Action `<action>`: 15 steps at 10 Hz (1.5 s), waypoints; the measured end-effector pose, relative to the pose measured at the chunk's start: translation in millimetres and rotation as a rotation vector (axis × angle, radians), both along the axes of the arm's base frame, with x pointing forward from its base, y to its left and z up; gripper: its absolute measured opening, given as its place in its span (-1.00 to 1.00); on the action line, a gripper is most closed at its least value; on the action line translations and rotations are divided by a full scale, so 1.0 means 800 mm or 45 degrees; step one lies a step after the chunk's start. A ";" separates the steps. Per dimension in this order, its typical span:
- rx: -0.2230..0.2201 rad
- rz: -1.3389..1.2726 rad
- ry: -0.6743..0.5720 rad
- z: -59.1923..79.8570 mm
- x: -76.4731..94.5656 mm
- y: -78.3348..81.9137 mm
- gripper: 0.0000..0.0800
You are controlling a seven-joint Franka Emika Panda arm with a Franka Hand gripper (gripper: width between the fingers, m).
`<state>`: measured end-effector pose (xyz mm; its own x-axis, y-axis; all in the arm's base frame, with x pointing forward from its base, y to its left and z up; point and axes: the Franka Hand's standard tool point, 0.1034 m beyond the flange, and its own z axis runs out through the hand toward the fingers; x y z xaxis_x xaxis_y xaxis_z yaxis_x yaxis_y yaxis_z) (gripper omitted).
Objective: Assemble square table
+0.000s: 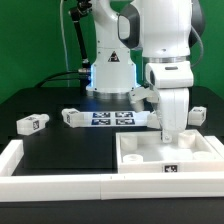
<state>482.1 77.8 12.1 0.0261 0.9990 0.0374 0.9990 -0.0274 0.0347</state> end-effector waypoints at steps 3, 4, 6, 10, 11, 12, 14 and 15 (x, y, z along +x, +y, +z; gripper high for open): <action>0.000 0.003 -0.001 0.000 0.001 0.001 -0.85; 0.001 0.016 -0.005 -0.002 0.007 0.007 -0.85; -0.013 0.029 0.031 -0.004 0.016 0.010 -0.85; -0.030 0.033 0.071 -0.004 0.016 0.009 -0.62; -0.030 0.033 0.071 -0.005 0.016 0.009 -0.09; -0.030 0.032 0.072 -0.005 0.015 0.009 -0.09; -0.030 0.031 0.072 -0.005 0.015 0.008 0.33; -0.030 0.031 0.073 -0.005 0.015 0.008 0.58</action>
Offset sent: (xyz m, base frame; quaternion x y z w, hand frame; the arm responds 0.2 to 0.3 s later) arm 0.0224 0.0133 -0.0022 -0.0287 -0.0103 -0.0461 0.9985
